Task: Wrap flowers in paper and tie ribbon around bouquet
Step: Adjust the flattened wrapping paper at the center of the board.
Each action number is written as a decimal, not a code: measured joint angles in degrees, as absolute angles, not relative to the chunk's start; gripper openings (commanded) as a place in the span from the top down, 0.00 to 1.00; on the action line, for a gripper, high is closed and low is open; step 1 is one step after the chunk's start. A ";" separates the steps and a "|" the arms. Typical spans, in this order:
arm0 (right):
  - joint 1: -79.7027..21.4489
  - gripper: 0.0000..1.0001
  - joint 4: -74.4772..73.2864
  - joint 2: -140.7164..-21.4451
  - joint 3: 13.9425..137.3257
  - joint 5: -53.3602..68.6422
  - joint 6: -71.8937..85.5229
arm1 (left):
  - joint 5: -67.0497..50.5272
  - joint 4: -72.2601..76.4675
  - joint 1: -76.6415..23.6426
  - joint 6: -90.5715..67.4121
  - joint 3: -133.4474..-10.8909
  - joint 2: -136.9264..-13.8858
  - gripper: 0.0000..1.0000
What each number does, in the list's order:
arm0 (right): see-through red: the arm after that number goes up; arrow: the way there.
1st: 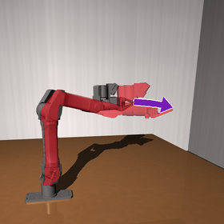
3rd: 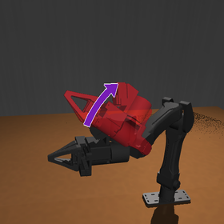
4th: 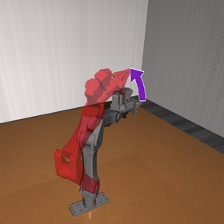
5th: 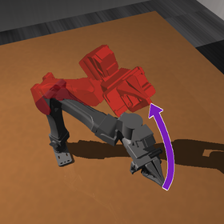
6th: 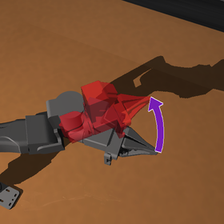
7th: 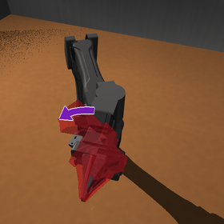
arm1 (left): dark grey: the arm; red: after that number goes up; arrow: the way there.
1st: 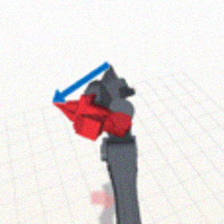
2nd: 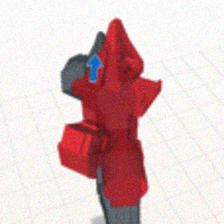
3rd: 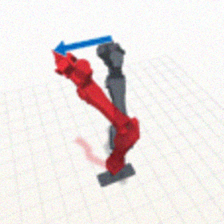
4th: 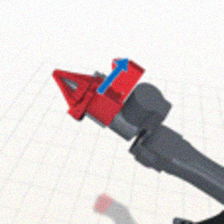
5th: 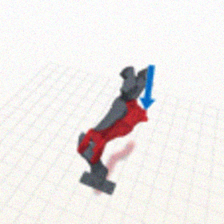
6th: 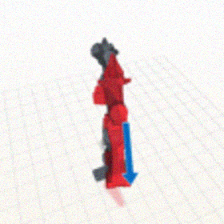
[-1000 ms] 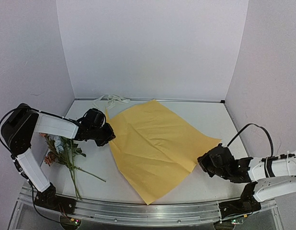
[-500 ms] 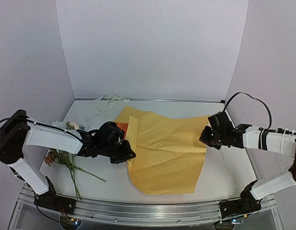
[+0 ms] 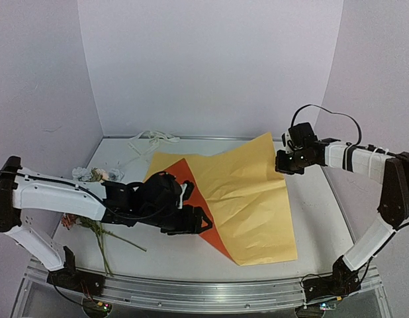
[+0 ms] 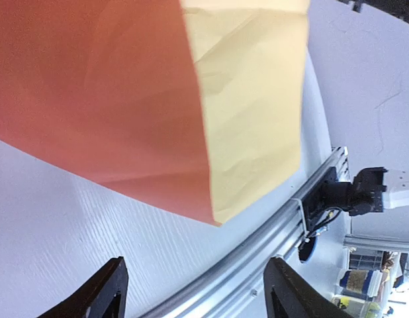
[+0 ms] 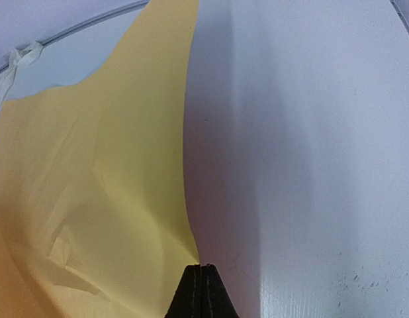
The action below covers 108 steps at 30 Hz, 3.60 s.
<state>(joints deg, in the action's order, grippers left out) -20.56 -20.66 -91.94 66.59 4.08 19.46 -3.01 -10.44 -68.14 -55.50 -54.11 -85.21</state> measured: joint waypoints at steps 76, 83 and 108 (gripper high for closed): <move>-20.69 0.02 -28.84 -82.17 61.94 6.41 30.08 | -7.16 -14.91 -20.51 -43.54 -39.37 -84.38 0.27; -21.57 0.02 -26.48 -80.43 59.29 7.17 31.78 | -6.66 -12.92 -20.51 -44.00 -37.55 -84.13 0.22; -22.61 0.02 -23.60 -77.42 55.46 7.60 32.66 | -4.69 -11.10 -17.95 -39.24 -42.88 -91.53 0.56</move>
<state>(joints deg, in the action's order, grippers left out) -22.61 -23.60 -77.42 55.46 7.60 32.66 -4.69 -11.10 -17.95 -39.24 -42.88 -91.53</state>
